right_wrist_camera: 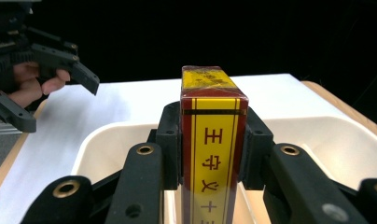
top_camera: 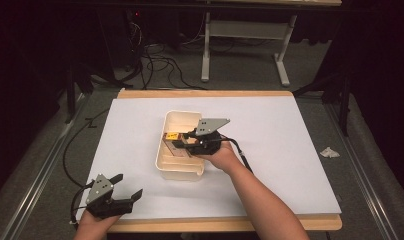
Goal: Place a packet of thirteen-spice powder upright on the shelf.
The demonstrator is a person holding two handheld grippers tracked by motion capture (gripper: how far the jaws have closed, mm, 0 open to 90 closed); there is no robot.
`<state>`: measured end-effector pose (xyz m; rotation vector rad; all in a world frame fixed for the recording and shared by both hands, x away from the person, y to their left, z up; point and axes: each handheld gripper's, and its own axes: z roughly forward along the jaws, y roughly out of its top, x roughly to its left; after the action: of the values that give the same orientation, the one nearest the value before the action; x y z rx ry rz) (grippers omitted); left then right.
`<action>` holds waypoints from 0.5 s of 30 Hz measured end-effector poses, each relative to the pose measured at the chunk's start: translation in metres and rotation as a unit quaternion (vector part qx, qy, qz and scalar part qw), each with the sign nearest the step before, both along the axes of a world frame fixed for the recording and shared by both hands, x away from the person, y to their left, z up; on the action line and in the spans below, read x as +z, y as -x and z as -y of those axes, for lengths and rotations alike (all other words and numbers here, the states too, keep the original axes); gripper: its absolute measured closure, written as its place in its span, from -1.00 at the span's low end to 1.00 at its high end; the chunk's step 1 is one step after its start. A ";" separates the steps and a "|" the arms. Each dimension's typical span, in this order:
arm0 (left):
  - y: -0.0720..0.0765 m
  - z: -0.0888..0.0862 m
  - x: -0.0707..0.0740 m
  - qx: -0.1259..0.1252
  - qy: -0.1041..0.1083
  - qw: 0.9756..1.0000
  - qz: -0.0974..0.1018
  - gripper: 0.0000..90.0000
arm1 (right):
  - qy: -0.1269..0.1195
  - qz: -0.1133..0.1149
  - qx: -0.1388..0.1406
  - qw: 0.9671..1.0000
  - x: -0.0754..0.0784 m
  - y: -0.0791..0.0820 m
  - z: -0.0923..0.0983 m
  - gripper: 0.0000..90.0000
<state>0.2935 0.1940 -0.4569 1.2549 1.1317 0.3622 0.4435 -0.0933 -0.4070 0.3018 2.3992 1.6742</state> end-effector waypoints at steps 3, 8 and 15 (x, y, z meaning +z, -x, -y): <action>0.000 0.000 0.000 0.000 0.000 1.000 0.000 -0.70 | 0.003 -0.002 0.001 1.000 -0.004 -0.002 -0.001 0.51; 0.000 0.000 0.000 0.000 -0.001 1.000 0.000 -0.70 | 0.003 -0.008 -0.001 1.000 -0.008 -0.002 0.000 0.50; 0.000 -0.001 0.000 0.000 -0.003 1.000 0.000 -0.70 | 0.014 -0.008 -0.004 1.000 -0.013 0.000 0.003 0.48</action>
<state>0.2935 0.1947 -0.4570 1.2603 1.1323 0.3660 0.4435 -0.0967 -0.4201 0.3227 2.4271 1.6396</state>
